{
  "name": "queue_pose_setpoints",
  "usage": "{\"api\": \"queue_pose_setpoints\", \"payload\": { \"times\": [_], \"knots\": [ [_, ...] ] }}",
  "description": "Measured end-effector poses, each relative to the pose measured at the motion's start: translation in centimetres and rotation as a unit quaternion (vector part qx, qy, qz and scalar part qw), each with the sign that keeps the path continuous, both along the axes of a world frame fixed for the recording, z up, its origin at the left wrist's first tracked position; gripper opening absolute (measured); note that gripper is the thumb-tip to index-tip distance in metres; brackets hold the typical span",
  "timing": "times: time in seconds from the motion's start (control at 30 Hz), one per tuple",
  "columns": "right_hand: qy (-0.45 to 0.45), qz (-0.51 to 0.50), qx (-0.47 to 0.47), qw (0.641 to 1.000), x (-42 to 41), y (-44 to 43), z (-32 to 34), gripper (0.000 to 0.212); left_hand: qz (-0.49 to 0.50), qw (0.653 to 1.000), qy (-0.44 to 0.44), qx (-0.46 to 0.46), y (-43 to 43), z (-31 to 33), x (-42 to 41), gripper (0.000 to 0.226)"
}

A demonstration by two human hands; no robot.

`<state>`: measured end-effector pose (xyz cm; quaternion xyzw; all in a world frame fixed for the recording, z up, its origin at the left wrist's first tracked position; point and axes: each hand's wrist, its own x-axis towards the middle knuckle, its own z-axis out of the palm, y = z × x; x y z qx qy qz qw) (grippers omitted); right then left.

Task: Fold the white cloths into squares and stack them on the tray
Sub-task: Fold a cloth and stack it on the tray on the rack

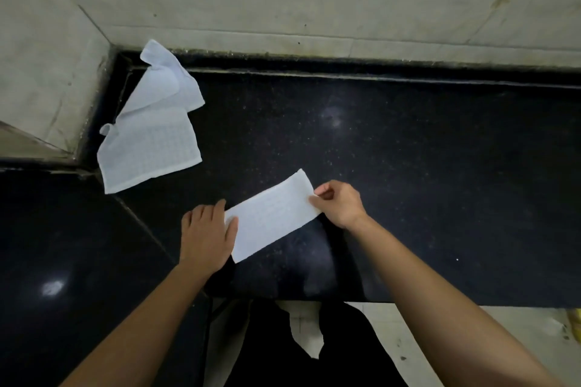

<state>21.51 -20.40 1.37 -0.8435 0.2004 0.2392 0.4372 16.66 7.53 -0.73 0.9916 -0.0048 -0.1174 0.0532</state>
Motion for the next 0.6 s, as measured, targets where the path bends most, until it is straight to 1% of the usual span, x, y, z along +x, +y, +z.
{"api": "queue_pose_setpoints", "payload": {
  "times": [0.03, 0.1, 0.17, 0.2, 0.27, 0.3, 0.33, 0.37, 0.4, 0.47, 0.5, 0.53, 0.6],
  "knots": [
    [-0.018, 0.021, 0.009, 1.000, 0.3, 0.0, 0.8, 0.007, 0.020, 1.000, 0.011, -0.019, -0.2, 0.7, 0.7, 0.052],
    [-0.047, 0.078, 0.015, 0.996, 0.8, 0.1, 2.4, 0.008, 0.050, 0.993, 0.049, -0.097, -1.1, 2.4, 2.4, 0.062],
    [-0.072, 0.138, 0.023, 0.988, 1.2, 0.0, 3.9, 0.008, 0.055, 0.978, 0.068, -0.191, -2.2, 4.5, 4.5, 0.074],
    [-0.081, 0.168, 0.027, 0.982, 1.4, 0.0, 4.8, 0.008, 0.042, 0.973, 0.073, -0.217, -2.8, 5.6, 5.4, 0.080],
    [-0.098, 0.222, 0.027, 0.970, 1.7, 0.1, 6.3, 0.008, -0.013, 0.972, 0.080, -0.221, -4.2, 7.6, 7.0, 0.090],
    [-0.109, 0.244, 0.023, 0.963, 1.9, 0.1, 6.9, 0.008, -0.040, 0.972, 0.086, -0.217, -4.7, 8.4, 7.6, 0.092],
    [-0.121, 0.265, 0.021, 0.956, 2.1, 0.0, 7.7, 0.008, -0.062, 0.971, 0.091, -0.214, -5.1, 9.1, 8.1, 0.088],
    [-0.130, 0.281, 0.020, 0.951, 2.2, 0.0, 8.3, 0.008, -0.081, 0.969, 0.088, -0.215, -5.3, 9.6, 8.6, 0.078],
    [-0.138, 0.293, 0.018, 0.946, 2.4, -0.1, 9.0, 0.009, -0.101, 0.968, 0.070, -0.219, -5.5, 10.1, 8.9, 0.060],
    [-0.168, 0.297, 0.001, 0.940, 3.0, -0.3, 10.4, 0.010, -0.142, 0.965, 0.004, -0.221, -5.5, 11.3, 9.7, 0.023],
    [-0.195, 0.291, -0.015, 0.937, 3.5, -0.4, 11.1, 0.011, -0.150, 0.961, -0.033, -0.228, -5.5, 12.0, 10.1, 0.012],
    [-0.229, 0.278, -0.031, 0.932, 4.0, -0.6, 11.8, 0.013, -0.145, 0.957, -0.069, -0.241, -5.4, 12.7, 10.4, 0.008],
    [-0.301, 0.240, -0.041, 0.922, 4.7, -0.7, 13.5, 0.015, -0.126, 0.944, -0.137, -0.273, -5.5, 14.4, 10.9, 0.008]
  ]
}}
